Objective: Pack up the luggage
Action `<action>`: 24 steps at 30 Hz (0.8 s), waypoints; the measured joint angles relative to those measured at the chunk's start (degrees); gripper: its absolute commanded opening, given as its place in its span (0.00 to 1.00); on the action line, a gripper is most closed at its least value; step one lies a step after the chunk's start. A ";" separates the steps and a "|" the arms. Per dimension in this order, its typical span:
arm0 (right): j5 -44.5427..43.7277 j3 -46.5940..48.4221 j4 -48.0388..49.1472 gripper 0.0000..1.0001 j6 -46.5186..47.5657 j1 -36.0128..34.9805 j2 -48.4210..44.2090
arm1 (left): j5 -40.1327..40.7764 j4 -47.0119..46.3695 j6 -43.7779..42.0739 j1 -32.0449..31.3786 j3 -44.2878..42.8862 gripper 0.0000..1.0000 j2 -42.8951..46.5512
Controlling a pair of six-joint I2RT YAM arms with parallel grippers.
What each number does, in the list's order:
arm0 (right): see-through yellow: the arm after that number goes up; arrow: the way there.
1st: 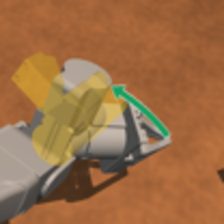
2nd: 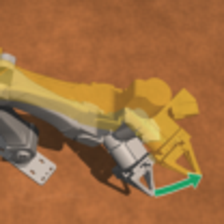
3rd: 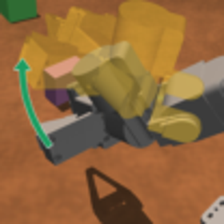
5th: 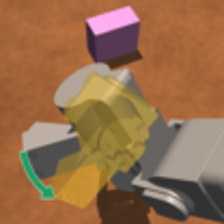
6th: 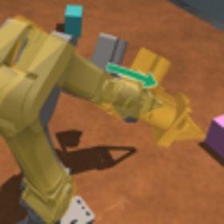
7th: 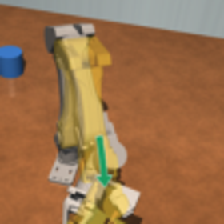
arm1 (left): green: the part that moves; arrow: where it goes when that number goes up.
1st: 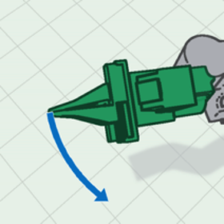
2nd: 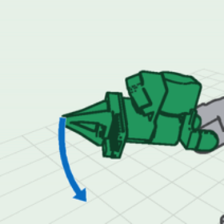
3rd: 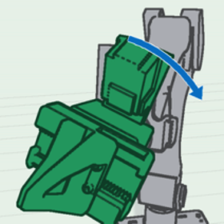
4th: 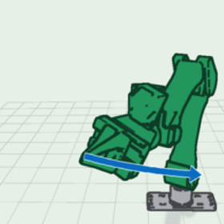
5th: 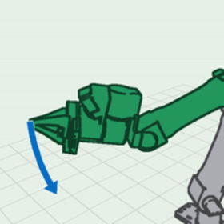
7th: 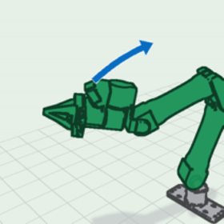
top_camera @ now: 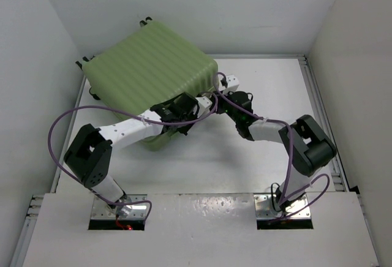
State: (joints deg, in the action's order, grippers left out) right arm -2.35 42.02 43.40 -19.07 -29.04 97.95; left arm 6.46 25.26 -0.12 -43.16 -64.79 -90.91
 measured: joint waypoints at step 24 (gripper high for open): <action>3.93 -2.25 9.75 0.00 8.31 2.89 1.75 | -0.09 -0.72 0.39 0.00 -0.20 0.00 0.00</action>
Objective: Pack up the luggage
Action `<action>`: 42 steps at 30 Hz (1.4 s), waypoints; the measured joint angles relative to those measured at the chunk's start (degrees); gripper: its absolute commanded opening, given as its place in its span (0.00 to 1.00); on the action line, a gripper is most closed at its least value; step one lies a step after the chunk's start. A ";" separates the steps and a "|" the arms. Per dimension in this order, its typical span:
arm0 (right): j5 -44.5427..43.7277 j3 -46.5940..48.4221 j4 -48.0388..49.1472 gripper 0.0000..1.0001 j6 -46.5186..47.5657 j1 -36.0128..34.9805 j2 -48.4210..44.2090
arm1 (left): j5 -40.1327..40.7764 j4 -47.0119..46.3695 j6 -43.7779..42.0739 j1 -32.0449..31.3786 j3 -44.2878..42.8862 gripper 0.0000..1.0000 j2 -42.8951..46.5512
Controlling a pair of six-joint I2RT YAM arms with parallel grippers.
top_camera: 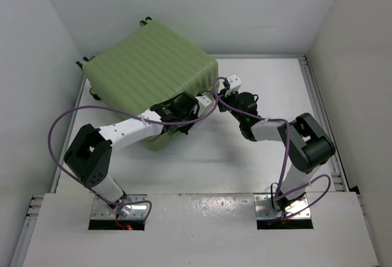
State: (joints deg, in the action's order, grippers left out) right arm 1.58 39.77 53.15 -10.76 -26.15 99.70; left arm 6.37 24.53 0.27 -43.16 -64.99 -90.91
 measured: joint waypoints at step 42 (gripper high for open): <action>15.23 0.15 1.70 0.00 0.11 2.43 -1.09 | 0.13 -6.03 -7.26 0.11 13.81 0.00 13.11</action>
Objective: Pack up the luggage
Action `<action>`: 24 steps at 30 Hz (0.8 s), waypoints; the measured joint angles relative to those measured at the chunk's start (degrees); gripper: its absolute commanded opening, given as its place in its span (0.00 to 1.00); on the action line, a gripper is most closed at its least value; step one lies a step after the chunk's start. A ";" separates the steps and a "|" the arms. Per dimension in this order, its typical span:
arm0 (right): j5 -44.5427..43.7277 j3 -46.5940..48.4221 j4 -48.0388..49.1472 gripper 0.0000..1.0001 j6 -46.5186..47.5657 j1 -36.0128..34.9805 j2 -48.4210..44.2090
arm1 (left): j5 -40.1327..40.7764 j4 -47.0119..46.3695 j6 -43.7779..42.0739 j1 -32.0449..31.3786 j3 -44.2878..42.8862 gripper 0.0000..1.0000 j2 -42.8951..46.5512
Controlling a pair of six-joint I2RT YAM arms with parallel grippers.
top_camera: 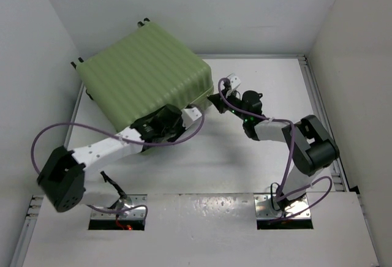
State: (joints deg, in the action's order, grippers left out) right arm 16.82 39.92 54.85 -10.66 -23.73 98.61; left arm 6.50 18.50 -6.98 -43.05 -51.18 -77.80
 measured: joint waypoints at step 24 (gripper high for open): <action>17.00 3.04 -2.99 0.00 2.47 6.03 5.75 | -9.27 -4.63 -32.79 1.88 25.57 0.00 24.52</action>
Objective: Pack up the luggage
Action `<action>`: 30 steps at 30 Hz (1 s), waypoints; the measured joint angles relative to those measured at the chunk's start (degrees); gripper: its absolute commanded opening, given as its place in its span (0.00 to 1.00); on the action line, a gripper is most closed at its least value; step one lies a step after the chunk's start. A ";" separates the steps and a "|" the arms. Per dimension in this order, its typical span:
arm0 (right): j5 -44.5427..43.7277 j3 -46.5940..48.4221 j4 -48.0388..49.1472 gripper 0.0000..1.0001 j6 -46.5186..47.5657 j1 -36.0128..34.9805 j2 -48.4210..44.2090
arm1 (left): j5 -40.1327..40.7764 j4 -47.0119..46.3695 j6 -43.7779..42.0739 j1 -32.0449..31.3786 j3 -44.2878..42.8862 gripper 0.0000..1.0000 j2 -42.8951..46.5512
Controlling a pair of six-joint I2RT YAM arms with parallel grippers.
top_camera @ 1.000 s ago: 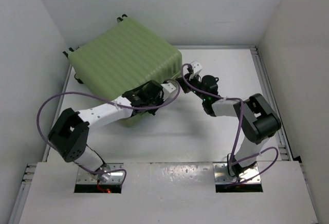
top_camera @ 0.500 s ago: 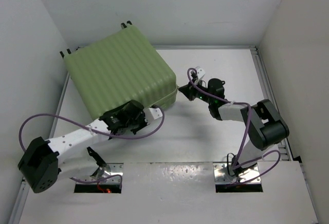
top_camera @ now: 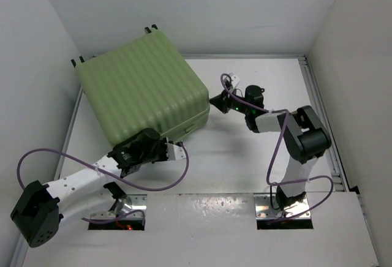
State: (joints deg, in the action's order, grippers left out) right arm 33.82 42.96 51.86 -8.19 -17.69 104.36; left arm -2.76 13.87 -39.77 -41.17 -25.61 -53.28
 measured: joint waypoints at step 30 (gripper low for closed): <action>-5.27 40.46 12.48 0.10 -0.74 -2.14 35.26 | -5.11 2.03 -22.10 9.66 0.02 0.01 -5.25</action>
State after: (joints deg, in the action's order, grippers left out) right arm 28.56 83.42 64.34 -8.93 -19.84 139.61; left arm -7.88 15.90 -61.87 -31.51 -25.58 -58.52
